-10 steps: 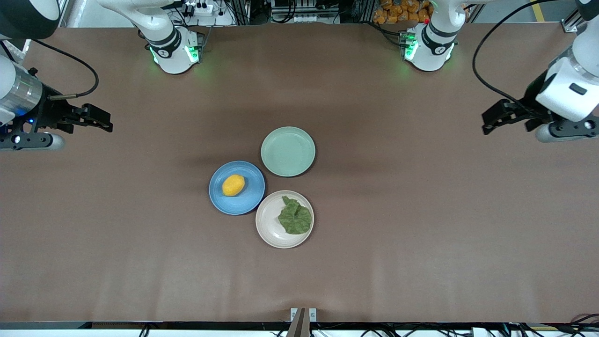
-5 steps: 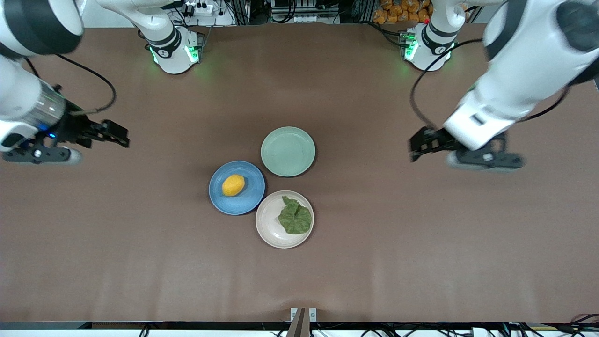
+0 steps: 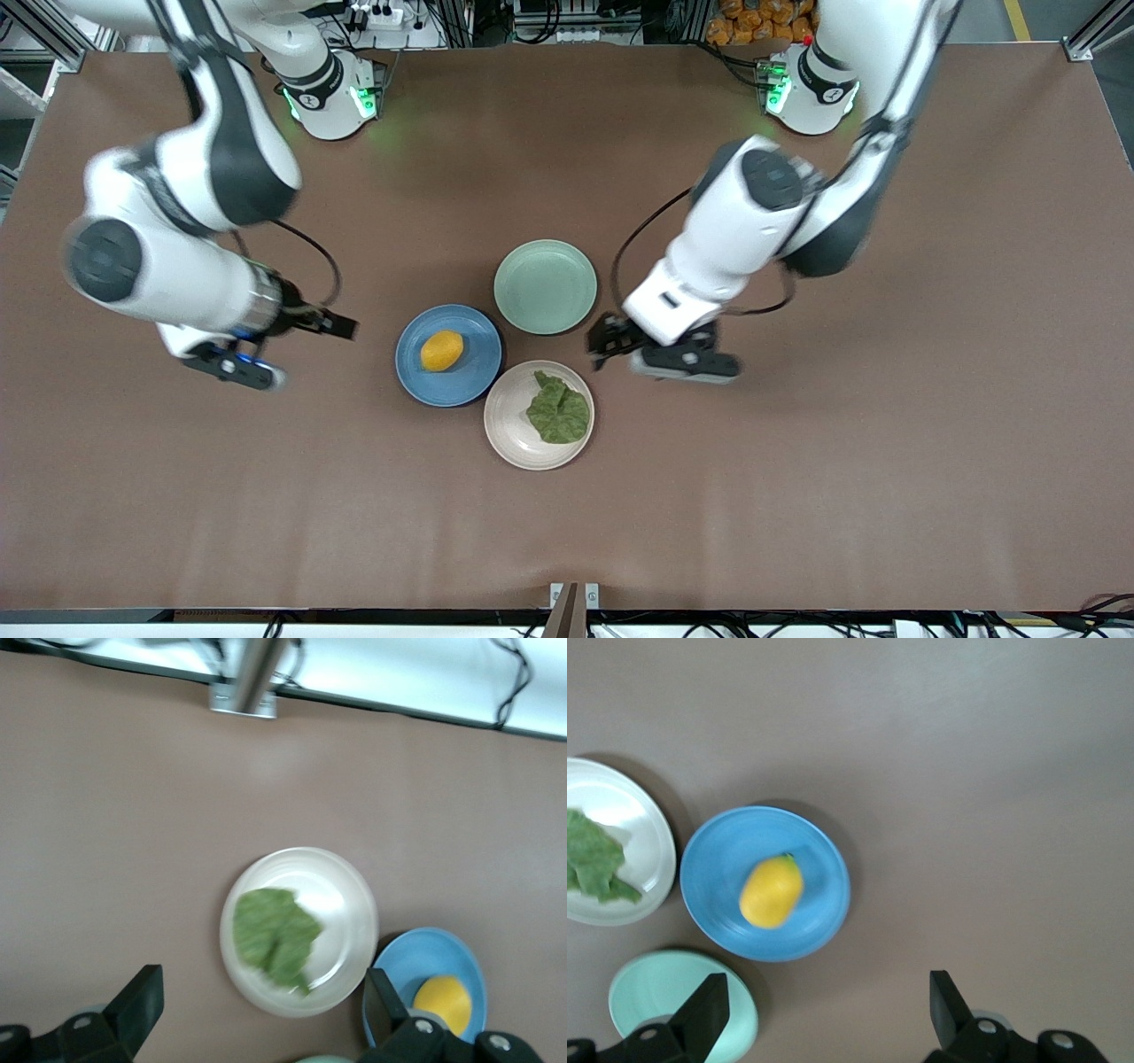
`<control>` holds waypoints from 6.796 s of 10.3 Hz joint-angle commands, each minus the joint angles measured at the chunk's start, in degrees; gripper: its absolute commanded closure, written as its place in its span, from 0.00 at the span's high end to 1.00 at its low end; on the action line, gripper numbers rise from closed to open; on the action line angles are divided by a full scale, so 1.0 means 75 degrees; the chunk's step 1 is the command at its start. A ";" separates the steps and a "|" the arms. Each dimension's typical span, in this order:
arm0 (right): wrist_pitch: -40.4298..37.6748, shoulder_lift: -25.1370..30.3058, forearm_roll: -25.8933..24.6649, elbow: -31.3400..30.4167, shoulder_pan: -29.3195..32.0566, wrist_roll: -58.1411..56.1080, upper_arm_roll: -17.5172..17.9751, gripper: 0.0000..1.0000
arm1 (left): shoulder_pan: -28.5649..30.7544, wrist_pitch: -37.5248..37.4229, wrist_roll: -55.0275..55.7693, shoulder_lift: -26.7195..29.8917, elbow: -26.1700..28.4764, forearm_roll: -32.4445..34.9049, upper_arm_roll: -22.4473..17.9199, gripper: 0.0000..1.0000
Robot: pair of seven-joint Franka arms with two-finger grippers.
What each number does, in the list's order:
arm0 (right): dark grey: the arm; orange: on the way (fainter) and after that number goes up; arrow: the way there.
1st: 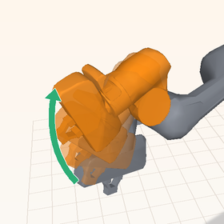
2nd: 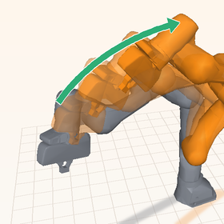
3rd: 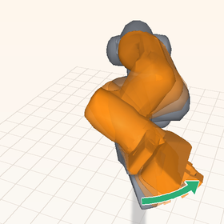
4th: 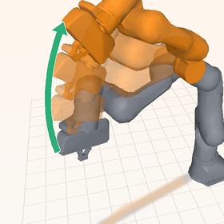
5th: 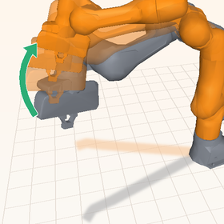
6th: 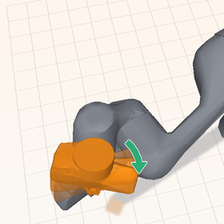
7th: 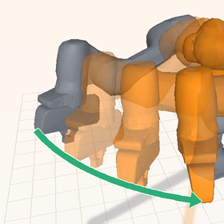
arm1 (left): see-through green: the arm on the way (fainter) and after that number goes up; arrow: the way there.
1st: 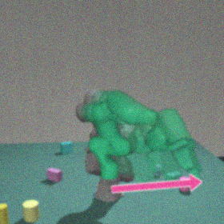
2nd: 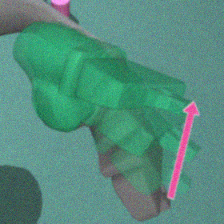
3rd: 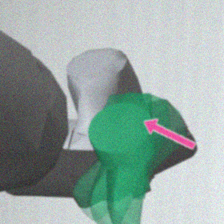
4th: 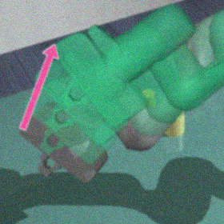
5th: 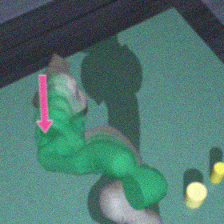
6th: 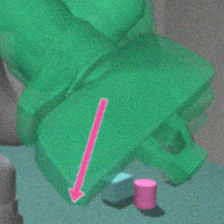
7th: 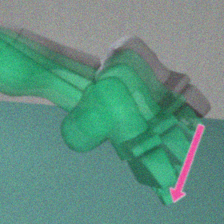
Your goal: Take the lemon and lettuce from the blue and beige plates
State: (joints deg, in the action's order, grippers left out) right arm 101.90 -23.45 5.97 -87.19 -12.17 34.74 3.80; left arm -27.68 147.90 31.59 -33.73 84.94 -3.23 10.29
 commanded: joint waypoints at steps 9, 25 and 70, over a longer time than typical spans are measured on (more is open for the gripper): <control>0.2315 -0.2123 0.0340 -0.0256 -0.0522 0.2165 0.0266 1.00 | -0.2039 0.2827 -0.1994 -0.3118 -0.1258 0.0407 -0.1863 1.00; 0.0939 -0.1960 0.0669 -0.0047 -0.0278 0.0341 0.0302 0.00 | -0.2215 0.3026 -0.2290 -0.3600 -0.1271 0.0536 -0.1865 0.28; -0.1985 0.2987 -0.0913 -0.0374 0.1740 -0.4633 -0.0331 1.00 | 0.2015 -0.7368 -0.2840 0.4097 0.0497 0.0431 -0.1712 1.00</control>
State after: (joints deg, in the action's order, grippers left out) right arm 86.94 -1.48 0.04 -89.54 0.73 -0.06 0.68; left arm -12.61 92.97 10.14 -6.18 85.82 0.87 -2.73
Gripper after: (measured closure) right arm 0.000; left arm 0.000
